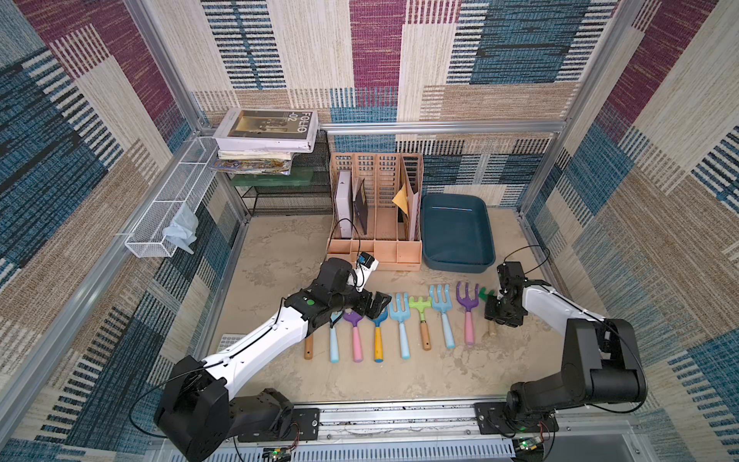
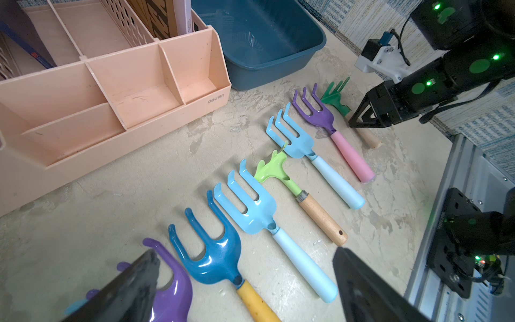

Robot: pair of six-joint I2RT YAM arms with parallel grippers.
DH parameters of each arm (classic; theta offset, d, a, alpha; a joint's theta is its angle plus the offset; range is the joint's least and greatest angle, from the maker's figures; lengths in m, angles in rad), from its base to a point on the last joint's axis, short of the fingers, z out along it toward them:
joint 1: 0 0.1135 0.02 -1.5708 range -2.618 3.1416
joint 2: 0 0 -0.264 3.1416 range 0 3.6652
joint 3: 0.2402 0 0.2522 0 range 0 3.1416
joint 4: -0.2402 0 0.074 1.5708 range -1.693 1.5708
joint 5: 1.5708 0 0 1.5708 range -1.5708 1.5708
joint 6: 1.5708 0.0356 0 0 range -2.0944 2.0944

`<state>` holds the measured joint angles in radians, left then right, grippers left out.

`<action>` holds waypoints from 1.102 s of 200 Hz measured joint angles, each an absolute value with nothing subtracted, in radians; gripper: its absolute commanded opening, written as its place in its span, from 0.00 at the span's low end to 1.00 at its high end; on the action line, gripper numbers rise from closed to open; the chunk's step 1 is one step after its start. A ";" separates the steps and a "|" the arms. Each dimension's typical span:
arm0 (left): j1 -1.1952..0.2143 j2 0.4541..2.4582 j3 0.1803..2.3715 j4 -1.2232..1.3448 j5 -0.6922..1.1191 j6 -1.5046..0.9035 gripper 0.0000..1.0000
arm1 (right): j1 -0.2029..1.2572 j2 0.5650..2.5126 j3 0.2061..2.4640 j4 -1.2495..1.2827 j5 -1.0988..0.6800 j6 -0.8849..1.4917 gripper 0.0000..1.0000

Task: Take the hand rake out of the storage box
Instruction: Adjust the rake at the center of the board.

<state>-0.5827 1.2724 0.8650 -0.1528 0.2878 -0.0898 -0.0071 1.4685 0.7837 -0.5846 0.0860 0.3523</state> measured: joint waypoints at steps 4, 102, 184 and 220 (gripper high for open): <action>-0.583 1.272 0.865 -0.153 0.288 -0.090 0.99 | -0.007 1.468 0.785 -0.585 0.086 0.352 0.49; -0.582 1.270 0.866 -0.154 0.278 -0.090 0.99 | 0.037 1.372 0.862 -0.607 0.104 0.350 0.96; -0.465 0.924 0.693 -0.121 -0.176 -0.174 0.99 | 0.175 1.102 0.800 -0.176 0.218 0.287 0.96; -0.408 0.783 0.632 -0.146 -0.271 -0.183 0.99 | 0.166 1.267 0.846 -0.172 0.201 0.324 0.96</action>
